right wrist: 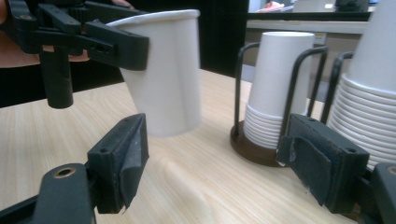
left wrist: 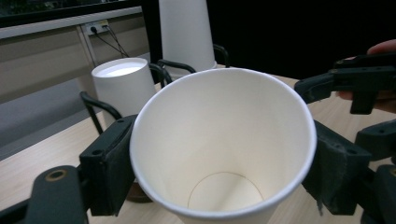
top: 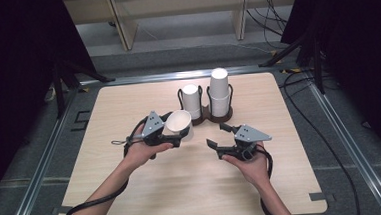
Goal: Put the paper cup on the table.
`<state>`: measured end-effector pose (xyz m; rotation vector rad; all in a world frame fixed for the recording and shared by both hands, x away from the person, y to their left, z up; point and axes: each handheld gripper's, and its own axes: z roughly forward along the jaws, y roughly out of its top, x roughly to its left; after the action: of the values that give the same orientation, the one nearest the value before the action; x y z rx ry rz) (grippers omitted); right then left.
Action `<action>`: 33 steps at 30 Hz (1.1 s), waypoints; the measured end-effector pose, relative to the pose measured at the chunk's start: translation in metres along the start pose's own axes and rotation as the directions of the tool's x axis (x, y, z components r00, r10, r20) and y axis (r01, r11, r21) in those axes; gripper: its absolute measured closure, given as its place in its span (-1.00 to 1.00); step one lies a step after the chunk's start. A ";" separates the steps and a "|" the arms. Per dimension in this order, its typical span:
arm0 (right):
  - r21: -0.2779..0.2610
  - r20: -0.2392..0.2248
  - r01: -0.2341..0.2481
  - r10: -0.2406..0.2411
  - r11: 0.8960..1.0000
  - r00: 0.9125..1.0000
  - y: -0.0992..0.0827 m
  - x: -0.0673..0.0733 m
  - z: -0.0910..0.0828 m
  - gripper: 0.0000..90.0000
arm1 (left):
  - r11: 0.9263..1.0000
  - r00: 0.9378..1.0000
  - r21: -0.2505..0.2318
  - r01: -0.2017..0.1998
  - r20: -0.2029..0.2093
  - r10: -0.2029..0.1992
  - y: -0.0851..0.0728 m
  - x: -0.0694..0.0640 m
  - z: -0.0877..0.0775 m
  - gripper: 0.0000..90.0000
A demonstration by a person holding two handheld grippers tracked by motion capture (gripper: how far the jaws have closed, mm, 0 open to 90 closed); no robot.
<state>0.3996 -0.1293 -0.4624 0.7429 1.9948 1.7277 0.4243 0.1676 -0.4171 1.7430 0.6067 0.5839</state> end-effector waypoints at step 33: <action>-0.015 0.071 -0.066 0.066 0.998 0.995 -0.011 -0.009 -0.016 -0.45 | 0.997 0.958 0.056 0.051 -0.286 -0.033 -0.038 0.049 -0.030 -0.55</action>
<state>0.3956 -0.1487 -0.4716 0.8631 1.9299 1.7243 0.4377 0.2299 -0.4431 1.7126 0.8689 0.8017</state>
